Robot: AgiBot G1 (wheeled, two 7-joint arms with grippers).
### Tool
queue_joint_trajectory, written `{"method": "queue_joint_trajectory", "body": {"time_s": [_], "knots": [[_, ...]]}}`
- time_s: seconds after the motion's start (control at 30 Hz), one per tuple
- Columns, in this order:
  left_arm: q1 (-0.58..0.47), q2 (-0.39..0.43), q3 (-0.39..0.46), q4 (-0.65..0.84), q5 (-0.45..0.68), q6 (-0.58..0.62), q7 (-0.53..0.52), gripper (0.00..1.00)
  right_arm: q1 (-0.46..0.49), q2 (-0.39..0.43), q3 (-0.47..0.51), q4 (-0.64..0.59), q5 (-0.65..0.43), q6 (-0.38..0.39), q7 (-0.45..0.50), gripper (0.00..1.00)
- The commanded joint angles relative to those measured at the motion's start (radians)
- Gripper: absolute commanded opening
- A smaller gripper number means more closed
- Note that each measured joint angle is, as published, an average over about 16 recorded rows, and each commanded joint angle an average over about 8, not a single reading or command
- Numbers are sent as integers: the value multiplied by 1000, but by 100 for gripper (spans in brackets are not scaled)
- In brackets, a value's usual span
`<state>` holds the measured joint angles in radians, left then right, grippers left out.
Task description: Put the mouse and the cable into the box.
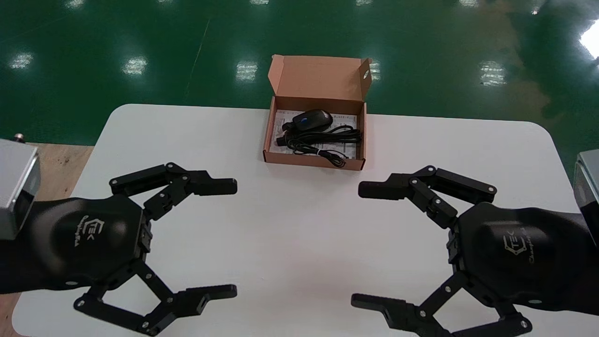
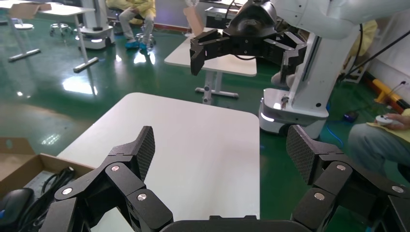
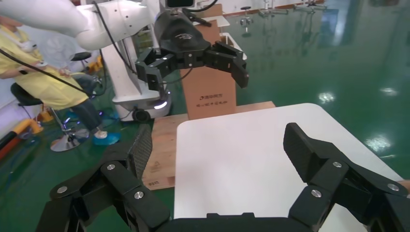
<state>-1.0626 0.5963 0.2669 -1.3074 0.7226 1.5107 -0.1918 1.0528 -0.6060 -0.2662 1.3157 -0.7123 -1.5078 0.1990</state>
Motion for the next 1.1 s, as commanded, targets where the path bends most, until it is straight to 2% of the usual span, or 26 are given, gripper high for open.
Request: {"method": "queue_joint_trajectory", "body": {"time_s": [0.03, 1.1], "knots": [[2, -3, -2, -4, -2, 3, -1, 100, -3, 1, 2, 4, 3, -2, 1, 100], [-12, 16, 13, 25, 8, -16, 5, 100, 19, -4, -12, -29, -16, 11, -10, 100]]}}
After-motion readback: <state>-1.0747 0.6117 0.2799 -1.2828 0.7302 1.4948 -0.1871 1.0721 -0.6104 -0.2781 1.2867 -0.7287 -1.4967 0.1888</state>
